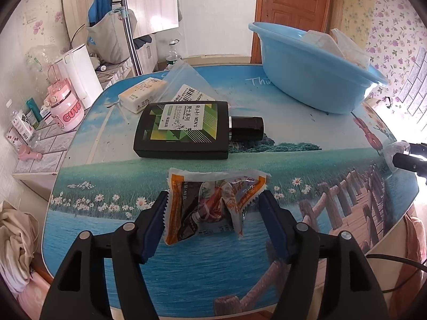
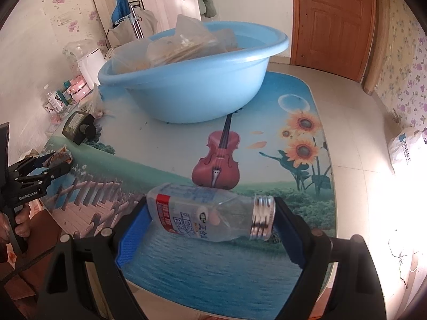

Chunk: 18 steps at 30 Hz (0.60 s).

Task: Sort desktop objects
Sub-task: 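Lift the snack packet in the left gripper and the bottle in the right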

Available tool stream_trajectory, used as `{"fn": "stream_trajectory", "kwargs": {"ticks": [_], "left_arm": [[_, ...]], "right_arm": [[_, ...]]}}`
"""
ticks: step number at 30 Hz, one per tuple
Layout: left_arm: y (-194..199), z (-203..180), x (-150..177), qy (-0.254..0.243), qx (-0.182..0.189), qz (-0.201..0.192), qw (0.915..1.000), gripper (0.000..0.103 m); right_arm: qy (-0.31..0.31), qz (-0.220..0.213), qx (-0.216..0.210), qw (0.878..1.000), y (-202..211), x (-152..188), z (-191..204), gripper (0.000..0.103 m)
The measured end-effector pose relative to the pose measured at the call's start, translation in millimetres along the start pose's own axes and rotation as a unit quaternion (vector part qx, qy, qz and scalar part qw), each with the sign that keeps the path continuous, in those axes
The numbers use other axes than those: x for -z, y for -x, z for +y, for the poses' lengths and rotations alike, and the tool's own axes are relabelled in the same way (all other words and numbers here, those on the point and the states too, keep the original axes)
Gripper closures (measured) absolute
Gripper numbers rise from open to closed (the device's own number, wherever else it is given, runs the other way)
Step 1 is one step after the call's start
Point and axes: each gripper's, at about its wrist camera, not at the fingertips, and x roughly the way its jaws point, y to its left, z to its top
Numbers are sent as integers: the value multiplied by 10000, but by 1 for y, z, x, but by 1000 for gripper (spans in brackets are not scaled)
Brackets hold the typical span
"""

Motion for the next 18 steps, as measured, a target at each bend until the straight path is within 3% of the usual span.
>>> {"fn": "stream_trajectory", "kwargs": {"ticks": [10, 15, 16, 18], "left_arm": [[-3, 2, -1, 41, -27, -23, 10000, 28], [-1, -1, -1, -76, 5, -87, 9999, 45], [0, -1, -1, -78, -25, -125, 9999, 55], [1, 0, -2, -64, 1, -141, 9999, 57]], "right_arm": [[17, -62, -61, 10000, -2, 0, 2, 10], [4, 7, 25, 10000, -6, 1, 6, 10], [-32, 10, 48, 10000, -7, 0, 6, 10], [-177, 18, 116, 9998, -9, -1, 6, 10]]}}
